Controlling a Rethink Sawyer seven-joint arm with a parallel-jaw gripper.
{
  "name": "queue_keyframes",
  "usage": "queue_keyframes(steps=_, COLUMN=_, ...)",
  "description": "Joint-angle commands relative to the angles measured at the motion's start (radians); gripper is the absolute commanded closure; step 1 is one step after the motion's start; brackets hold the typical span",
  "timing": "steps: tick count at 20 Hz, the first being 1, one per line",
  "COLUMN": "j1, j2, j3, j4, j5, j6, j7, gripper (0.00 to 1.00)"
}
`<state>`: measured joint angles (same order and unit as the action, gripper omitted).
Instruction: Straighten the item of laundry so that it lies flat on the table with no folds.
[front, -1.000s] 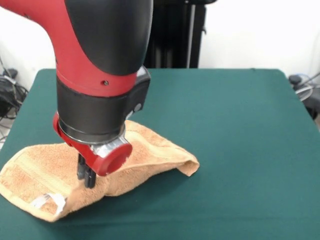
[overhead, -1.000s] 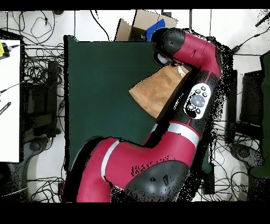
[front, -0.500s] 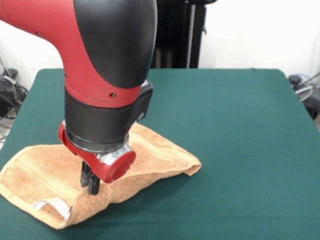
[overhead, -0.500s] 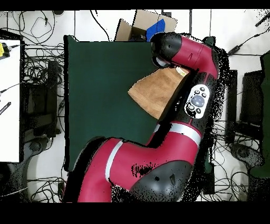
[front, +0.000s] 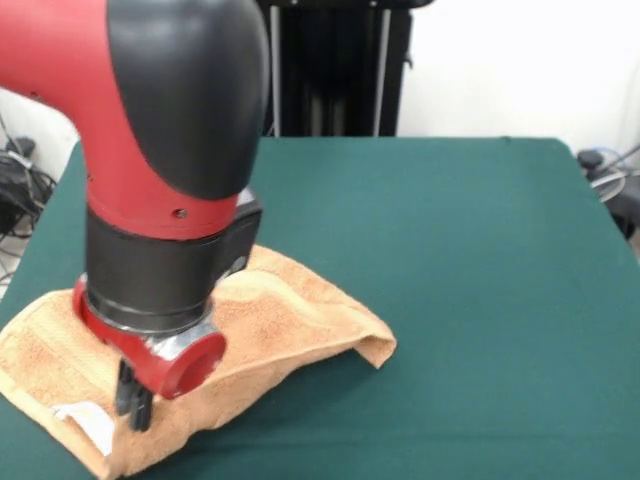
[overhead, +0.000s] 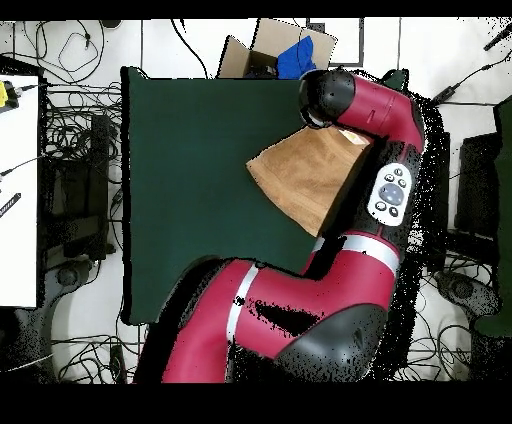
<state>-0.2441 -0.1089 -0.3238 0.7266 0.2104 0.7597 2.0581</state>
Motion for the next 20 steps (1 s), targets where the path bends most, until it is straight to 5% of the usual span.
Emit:
queue_keyframes(steps=1, j1=-0.049, j2=0.015, j3=0.157, j4=0.158, j5=-0.086, j6=-0.131, j7=-0.153, gripper=1.0)
queue_keyframes(steps=18, j1=-0.038, j2=0.016, j3=0.154, j4=0.189, j5=-0.114, j6=-0.127, j7=0.045, gripper=1.0)
queue_keyframes(steps=19, j1=-0.036, j2=0.017, j3=0.151, j4=0.187, j5=-0.117, j6=-0.122, j7=0.041, gripper=0.0)
queue_keyframes(steps=20, j1=-0.035, j2=0.017, j3=0.15, j4=0.186, j5=-0.116, j6=-0.124, j7=0.046, gripper=0.0)
